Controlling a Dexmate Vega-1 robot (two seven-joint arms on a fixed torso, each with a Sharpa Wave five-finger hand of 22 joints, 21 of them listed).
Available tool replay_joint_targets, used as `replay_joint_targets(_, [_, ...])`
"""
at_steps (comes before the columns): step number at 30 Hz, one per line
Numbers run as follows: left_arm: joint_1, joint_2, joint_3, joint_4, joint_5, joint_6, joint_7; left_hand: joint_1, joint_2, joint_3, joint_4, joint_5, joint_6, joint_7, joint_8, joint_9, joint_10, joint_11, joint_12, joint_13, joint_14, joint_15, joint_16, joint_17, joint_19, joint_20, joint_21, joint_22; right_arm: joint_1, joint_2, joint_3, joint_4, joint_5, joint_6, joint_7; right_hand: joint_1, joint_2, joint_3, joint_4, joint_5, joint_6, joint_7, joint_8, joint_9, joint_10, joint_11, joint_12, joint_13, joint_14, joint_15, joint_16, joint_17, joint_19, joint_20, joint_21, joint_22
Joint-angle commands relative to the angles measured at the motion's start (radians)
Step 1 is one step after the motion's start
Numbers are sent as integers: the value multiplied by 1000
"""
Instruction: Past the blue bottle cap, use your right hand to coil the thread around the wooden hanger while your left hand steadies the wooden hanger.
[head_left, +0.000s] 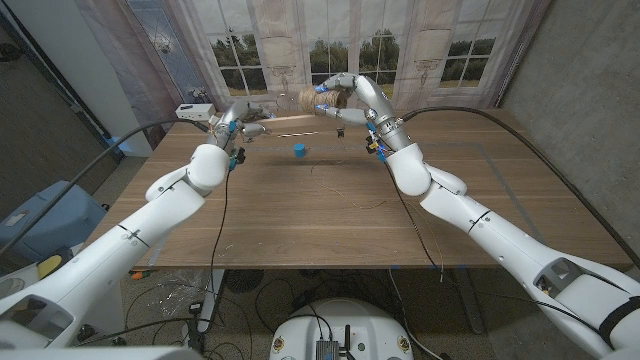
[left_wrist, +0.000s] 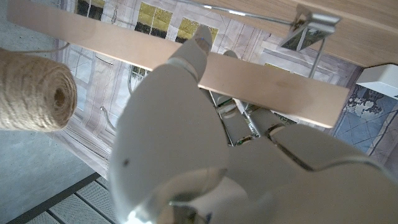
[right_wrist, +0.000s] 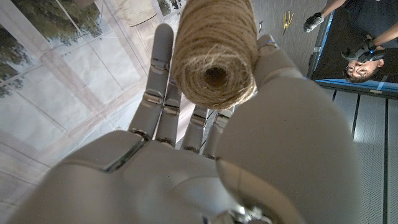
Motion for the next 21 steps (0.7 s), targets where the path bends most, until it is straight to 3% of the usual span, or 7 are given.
replay_joint_targets(1, [-49,-9,25,7,-1,32,-1,42,49,68,59,8,12,10,-2,3,8,-2,-2,4,19,-32,3,3,2,-128,7,5,-21,-15,39,10,261,84,261,268,255,2,5,5,4,4,-2,3,58,14,7,161,267,-399,-2,10,-119,-218,12,1])
replay_joint_targets(10, [-96,1,40,10,0,62,-31,40,47,72,58,9,13,9,-4,4,9,-2,-6,7,20,-34,2,6,2,-129,11,4,-15,-43,45,27,481,89,502,269,256,2,5,5,4,4,-6,5,57,16,5,161,267,-399,-8,17,-125,-217,24,-2])
replay_joint_targets(21, [-135,17,50,-3,-13,92,-75,39,46,76,58,10,14,8,-7,6,12,-3,-11,9,21,-35,-1,7,1,-130,15,3,-35,-76,62,-6,529,14,596,270,256,3,5,5,5,6,-10,8,57,20,4,163,268,-399,-14,23,-130,-216,36,-6])
